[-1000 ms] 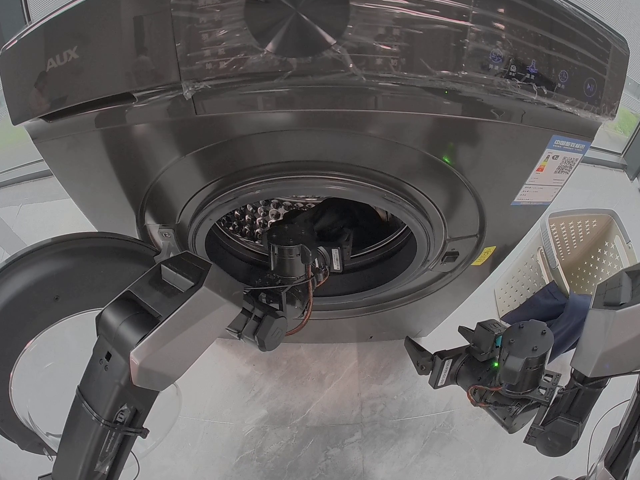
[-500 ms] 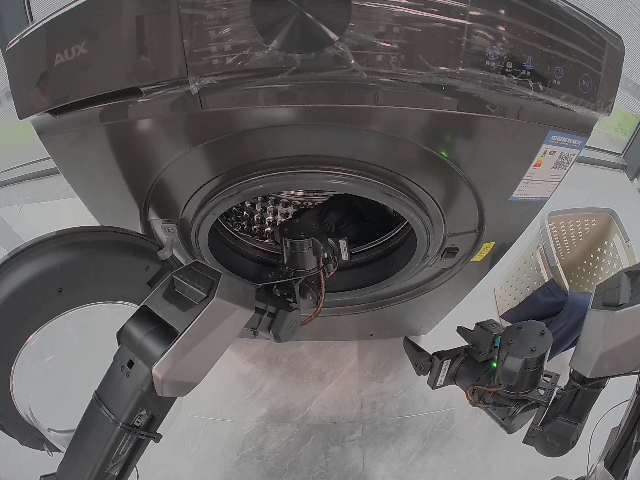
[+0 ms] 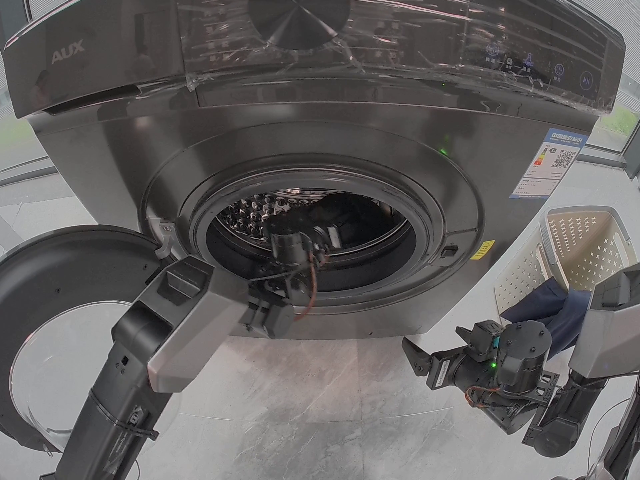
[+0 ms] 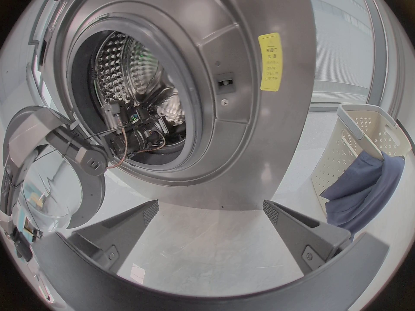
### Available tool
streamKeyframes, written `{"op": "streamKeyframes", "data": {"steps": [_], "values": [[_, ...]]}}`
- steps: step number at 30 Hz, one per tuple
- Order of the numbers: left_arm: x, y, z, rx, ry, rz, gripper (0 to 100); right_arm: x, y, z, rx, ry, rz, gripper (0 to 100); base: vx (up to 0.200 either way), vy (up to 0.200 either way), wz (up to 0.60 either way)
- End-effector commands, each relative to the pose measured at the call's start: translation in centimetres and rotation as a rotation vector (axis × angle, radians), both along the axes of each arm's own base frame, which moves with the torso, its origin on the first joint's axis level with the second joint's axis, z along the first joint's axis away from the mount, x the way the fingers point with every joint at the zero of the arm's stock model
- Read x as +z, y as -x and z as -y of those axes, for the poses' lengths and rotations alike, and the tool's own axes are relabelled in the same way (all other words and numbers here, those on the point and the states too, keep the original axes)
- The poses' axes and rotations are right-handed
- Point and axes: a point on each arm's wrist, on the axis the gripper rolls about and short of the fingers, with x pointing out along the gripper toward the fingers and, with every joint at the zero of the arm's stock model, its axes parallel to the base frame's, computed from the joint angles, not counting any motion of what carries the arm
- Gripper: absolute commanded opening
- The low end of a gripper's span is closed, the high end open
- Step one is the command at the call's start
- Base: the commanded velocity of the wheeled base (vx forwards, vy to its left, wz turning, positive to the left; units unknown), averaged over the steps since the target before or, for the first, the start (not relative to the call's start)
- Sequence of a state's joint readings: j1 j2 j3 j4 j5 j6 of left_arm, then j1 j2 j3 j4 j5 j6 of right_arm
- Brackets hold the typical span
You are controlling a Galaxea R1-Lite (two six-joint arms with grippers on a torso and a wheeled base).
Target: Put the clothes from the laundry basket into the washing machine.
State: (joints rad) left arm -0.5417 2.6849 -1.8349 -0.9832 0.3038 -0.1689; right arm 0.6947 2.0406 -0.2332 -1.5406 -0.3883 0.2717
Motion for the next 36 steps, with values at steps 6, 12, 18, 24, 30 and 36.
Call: {"op": "streamKeyframes", "data": {"steps": [6,12,18,24,30,36], "values": [[3.1,5.8,0.3,-0.071,-0.032,-0.088,0,0.0,0.0,0.0,0.000,0.000,0.000,100,0.000,0.000,0.00],[3.6,10.1,0.5,-0.139,-0.051,-0.108,0,0.0,0.0,0.0,0.000,0.000,0.000,100,0.000,0.000,0.00],[4.1,12.9,0.1,-0.170,-0.049,-0.102,100,-0.1,0.0,0.0,0.000,0.002,-0.002,100,0.000,0.000,0.00],[5.3,17.3,-1.2,-0.217,-0.066,-0.121,100,0.0,0.2,0.2,0.000,0.003,-0.004,100,0.000,0.000,0.00],[6.4,23.8,-3.6,-0.312,-0.086,-0.143,100,1.1,1.2,0.8,0.008,-0.012,0.014,100,0.000,0.000,0.00],[6.9,31.3,-7.4,-0.489,-0.113,-0.151,100,3.0,3.4,2.0,0.032,-0.038,0.050,100,0.000,0.000,0.00]]}}
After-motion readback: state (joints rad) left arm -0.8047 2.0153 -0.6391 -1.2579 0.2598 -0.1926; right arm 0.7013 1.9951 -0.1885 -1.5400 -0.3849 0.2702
